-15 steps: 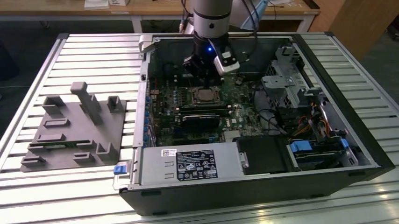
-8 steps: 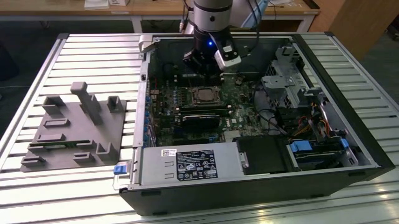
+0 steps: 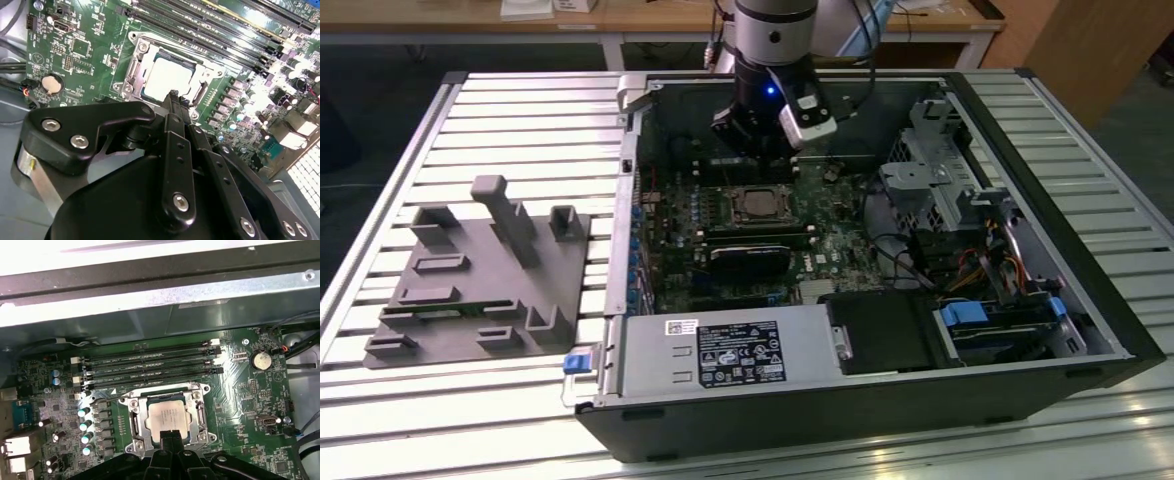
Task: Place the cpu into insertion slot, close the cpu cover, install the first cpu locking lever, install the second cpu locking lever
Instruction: 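Install the first cpu locking lever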
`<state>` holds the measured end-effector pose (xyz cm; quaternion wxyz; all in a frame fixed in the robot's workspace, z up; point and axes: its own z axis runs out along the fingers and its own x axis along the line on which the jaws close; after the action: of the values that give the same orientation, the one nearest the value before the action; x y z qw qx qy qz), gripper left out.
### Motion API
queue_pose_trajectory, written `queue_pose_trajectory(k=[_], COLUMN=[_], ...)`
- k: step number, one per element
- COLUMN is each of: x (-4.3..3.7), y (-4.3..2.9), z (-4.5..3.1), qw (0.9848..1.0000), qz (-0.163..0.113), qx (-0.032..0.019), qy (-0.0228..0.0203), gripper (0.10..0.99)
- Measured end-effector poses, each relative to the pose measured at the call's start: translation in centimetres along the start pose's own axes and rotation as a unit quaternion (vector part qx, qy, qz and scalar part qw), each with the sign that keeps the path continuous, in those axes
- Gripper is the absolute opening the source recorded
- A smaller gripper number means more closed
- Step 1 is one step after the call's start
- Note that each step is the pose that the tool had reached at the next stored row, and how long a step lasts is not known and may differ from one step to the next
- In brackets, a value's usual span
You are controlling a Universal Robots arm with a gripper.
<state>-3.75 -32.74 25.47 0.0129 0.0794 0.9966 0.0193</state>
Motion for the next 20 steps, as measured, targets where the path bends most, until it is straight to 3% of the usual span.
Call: queue_pose_trajectory(k=[4,20], x=[0.70,5.17], y=[-0.11,-0.83], z=[-0.02,-0.13], qw=[1.0000,1.0000], qz=[0.000,0.000], qx=[-0.0004,-0.0012], qy=[-0.0006,-0.0052], gripper=[0.106,0.106])
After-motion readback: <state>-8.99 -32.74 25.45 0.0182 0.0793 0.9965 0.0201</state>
